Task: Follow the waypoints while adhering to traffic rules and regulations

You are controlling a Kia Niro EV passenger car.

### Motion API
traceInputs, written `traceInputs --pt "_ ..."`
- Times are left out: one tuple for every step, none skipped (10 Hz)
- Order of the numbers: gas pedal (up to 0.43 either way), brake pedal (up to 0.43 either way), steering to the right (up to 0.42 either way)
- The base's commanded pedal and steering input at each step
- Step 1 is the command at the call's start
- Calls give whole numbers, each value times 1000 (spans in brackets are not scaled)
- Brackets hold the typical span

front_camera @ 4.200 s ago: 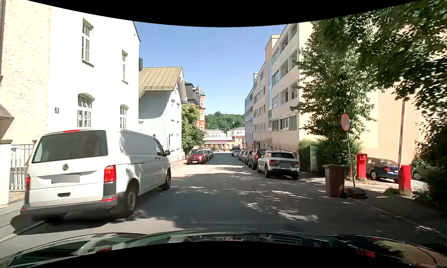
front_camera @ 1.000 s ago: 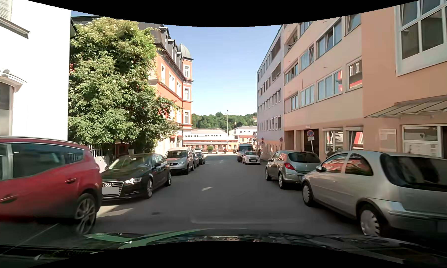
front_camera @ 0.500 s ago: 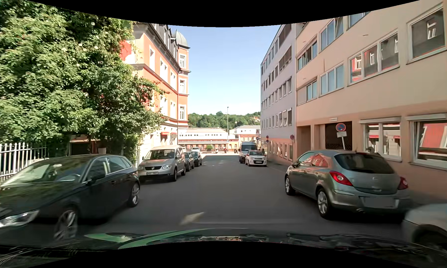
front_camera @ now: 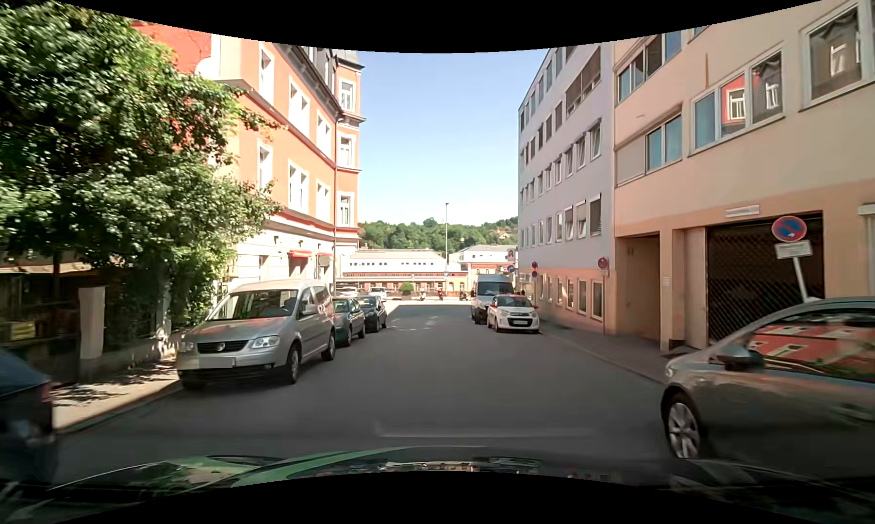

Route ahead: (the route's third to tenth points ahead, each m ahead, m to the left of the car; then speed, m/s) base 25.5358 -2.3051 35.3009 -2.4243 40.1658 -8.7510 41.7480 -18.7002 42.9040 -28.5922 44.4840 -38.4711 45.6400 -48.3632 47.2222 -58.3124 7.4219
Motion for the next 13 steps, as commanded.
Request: traceInputs --pt "0 110 -2" --pt "0 104 -2" --pt "0 110 -2" --pt "0 110 -2" --pt "0 116 -2" --pt "0 122 -2" --pt "0 122 -2" --pt "0 128 -2" --pt "0 128 -2" --pt "0 128 -2" --pt "0 140 -3" --pt "0 152 -3" --pt "0 165 -4"
